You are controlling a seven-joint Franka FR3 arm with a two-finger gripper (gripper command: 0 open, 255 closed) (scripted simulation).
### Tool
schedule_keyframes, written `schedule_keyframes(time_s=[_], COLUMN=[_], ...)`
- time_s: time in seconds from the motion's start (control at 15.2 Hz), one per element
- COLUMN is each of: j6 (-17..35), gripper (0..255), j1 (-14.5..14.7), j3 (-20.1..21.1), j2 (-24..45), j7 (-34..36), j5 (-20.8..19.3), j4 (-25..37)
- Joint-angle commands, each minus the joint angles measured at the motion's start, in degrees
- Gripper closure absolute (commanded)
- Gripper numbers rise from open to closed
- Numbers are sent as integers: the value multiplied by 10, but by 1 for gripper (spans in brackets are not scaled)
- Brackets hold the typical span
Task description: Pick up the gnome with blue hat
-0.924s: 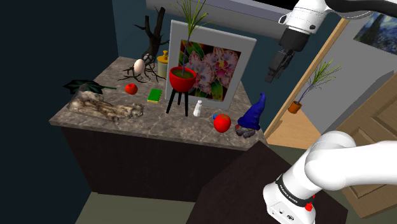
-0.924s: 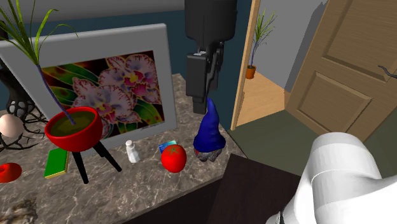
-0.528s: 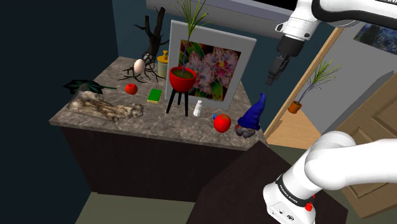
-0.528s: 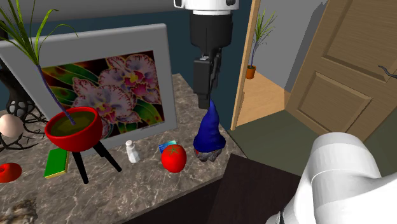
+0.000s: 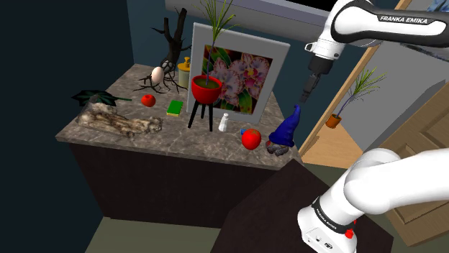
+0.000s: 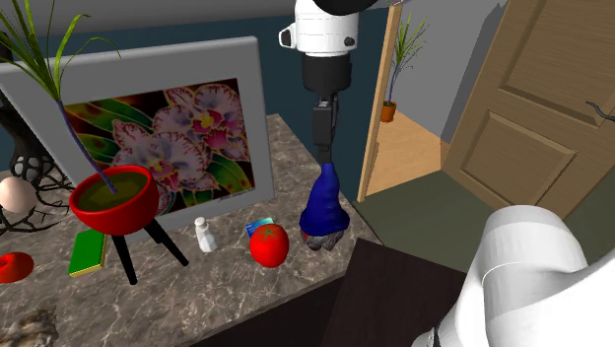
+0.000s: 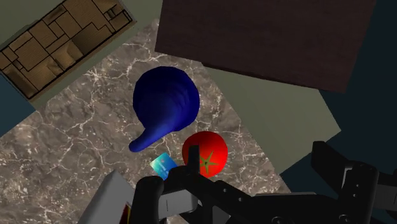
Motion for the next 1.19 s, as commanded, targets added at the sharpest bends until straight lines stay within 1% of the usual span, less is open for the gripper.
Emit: schedule_keyframes(time_s=[0.0, 0.2, 0.4, 0.46, 0.92, 1.06, 1.12], j6=[25, 55, 86, 90, 151, 151, 150], gripper=[0, 0, 0, 0, 0, 0, 255], j1=[0, 1, 4, 4, 4, 4, 4], j3=[-23, -59, -94, -98, -108, -108, -108], j2=[29, 80, 137, 146, 165, 165, 165], j7=[-34, -86, -141, -148, -153, -153, -153], j5=[-10, -20, -22, -22, -21, -21, -21], j4=[-1, 12, 31, 34, -10, -10, -9])
